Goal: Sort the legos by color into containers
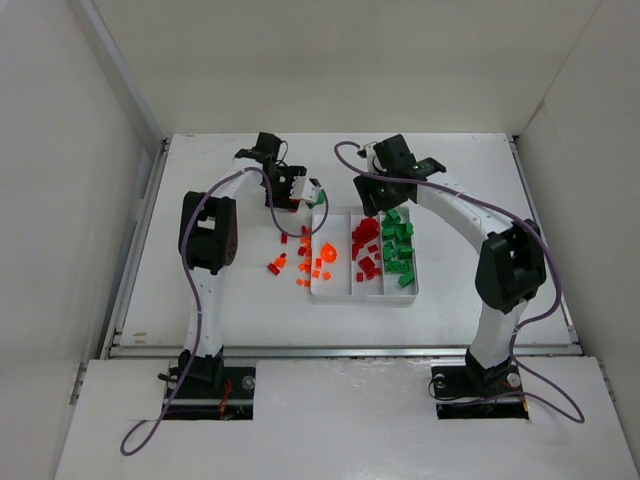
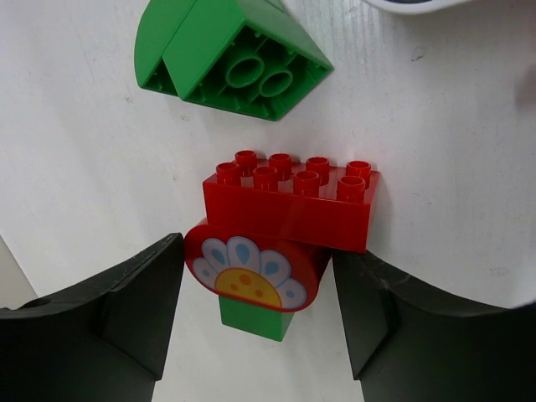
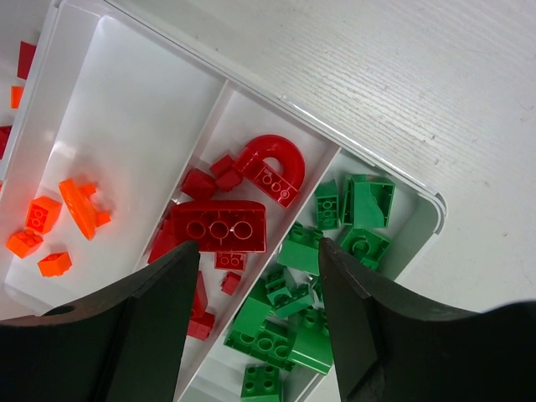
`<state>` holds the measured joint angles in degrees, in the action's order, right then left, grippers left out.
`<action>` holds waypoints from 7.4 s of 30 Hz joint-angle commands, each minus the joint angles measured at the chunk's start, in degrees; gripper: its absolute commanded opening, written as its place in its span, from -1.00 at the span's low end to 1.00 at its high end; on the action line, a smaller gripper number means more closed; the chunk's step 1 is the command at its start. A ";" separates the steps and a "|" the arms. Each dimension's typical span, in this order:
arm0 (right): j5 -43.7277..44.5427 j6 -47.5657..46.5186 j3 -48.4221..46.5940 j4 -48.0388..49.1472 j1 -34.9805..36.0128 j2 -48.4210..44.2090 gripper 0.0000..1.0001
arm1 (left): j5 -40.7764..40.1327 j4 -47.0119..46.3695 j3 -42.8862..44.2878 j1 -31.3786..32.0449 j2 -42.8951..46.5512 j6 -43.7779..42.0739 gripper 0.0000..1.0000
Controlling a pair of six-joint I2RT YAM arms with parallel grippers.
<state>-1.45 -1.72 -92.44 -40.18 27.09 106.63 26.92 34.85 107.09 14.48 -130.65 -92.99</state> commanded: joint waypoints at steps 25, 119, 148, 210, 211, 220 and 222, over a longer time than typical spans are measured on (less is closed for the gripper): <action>-18.06 11.82 -32.53 12.67 0.42 28.08 1.00 | 7.54 -9.97 -22.98 -5.78 17.70 25.28 1.00; -17.18 18.94 -9.42 19.62 7.98 -9.77 -1.00 | 9.46 -29.58 -34.93 12.24 53.83 48.08 0.38; -18.23 18.94 -8.28 20.76 7.98 -11.36 -1.00 | 6.57 -34.06 -33.88 12.24 52.78 54.23 0.07; -42.58 -51.63 13.35 32.36 9.20 -21.56 0.95 | 30.74 -2.95 -24.38 7.14 48.65 21.10 -1.00; -41.97 -51.63 13.34 32.36 9.21 -21.55 0.95 | 30.74 -2.95 -24.38 7.14 48.65 21.10 -1.00; -40.12 -52.16 11.15 33.41 9.21 -19.09 0.62 | 30.74 -2.42 -23.86 7.14 48.12 21.10 -1.00; -39.51 -52.16 11.15 33.42 9.21 -19.09 0.46 | 30.74 -2.42 -23.86 7.14 48.12 21.10 -1.00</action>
<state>-40.75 -53.06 -78.43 -9.74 35.73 87.77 54.89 31.29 80.42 21.39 -82.81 -71.13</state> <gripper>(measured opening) 0.748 0.334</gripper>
